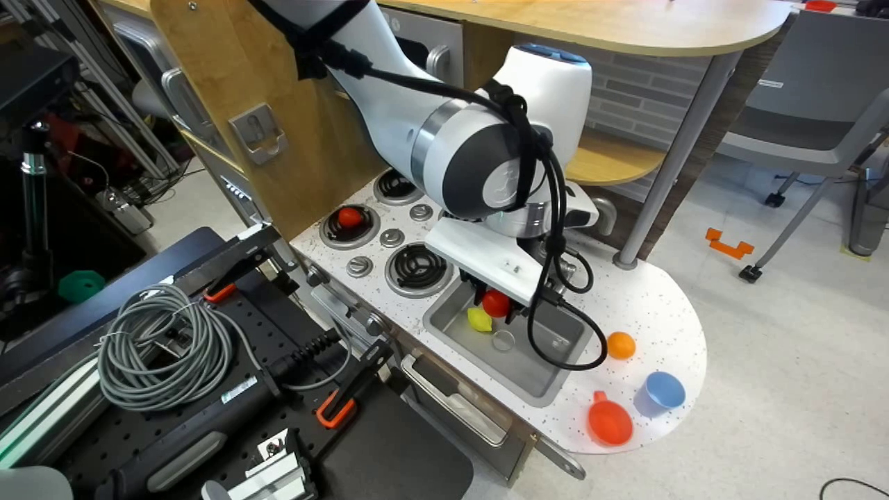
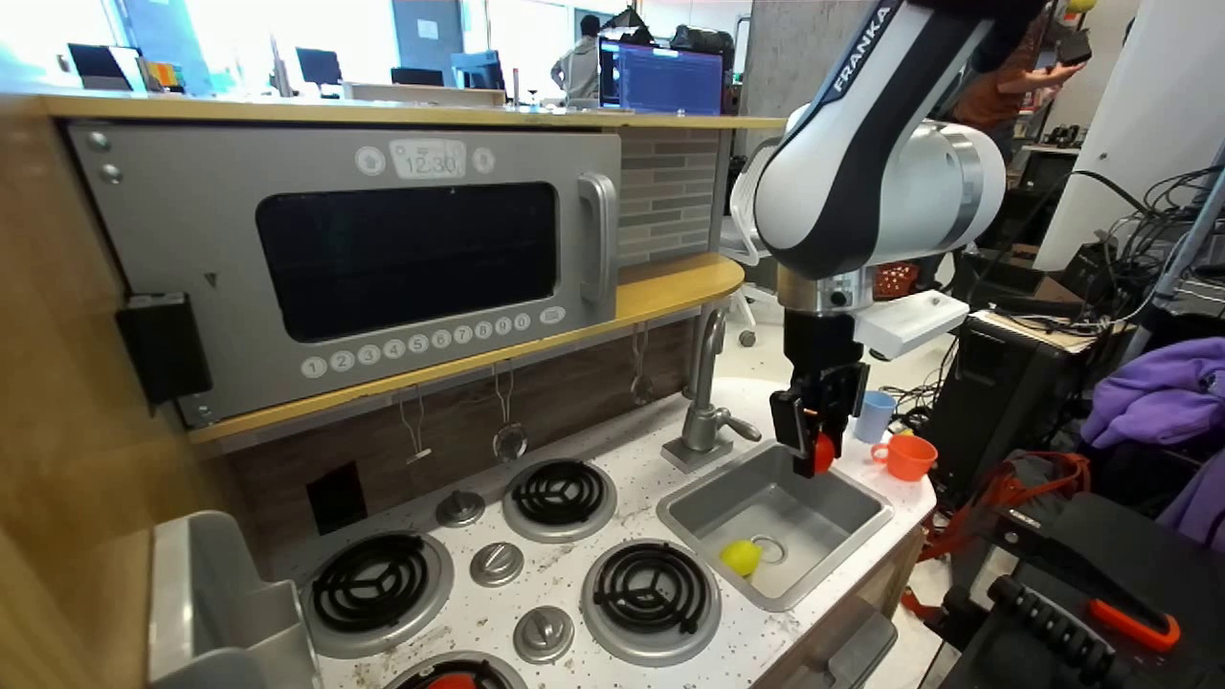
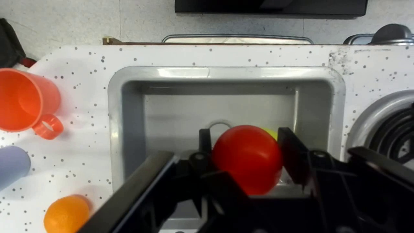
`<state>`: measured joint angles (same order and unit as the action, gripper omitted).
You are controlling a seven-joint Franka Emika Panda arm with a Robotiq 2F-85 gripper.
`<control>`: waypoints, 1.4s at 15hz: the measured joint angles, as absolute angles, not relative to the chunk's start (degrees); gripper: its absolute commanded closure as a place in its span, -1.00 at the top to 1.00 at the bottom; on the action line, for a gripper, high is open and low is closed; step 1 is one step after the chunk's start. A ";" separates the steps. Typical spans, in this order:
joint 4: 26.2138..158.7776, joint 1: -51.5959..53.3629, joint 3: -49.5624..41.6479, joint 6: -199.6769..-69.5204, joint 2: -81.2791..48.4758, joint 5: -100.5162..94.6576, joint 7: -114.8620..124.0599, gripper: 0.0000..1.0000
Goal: Pick up the red object from the sink and put it on the countertop
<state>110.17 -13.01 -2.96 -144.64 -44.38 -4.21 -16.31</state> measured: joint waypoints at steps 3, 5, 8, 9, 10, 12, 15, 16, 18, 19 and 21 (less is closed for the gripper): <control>112.64 -12.59 -2.80 -146.64 -42.60 -6.58 -18.97 -0.41; 113.85 -12.31 -2.80 -147.65 -42.18 -8.21 -20.22 -0.41; 114.15 -12.20 -2.86 -147.73 -42.18 -9.04 -20.73 -0.41; 113.84 -12.23 -3.04 -147.73 -42.18 -9.04 -20.69 -0.41; 113.28 -12.34 -3.32 -147.71 -42.19 -8.99 -20.54 -0.41; 111.50 -12.86 -3.98 -147.61 -42.25 -8.78 -19.93 -0.41; 107.65 -14.07 -5.01 -147.06 -42.67 -8.30 -18.27 -0.41; 106.16 -14.44 -5.43 -146.32 -42.93 -7.99 -17.39 -0.41; 103.07 -14.95 -6.64 -144.44 -43.84 -7.39 -15.60 -0.41; 101.67 -15.09 -7.33 -143.62 -44.52 -7.36 -14.67 -0.41; 99.00 -15.19 -8.58 -143.02 -46.30 -7.35 -12.59 -0.41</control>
<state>99.00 -15.19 -8.58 -143.02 -46.30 -7.35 -12.59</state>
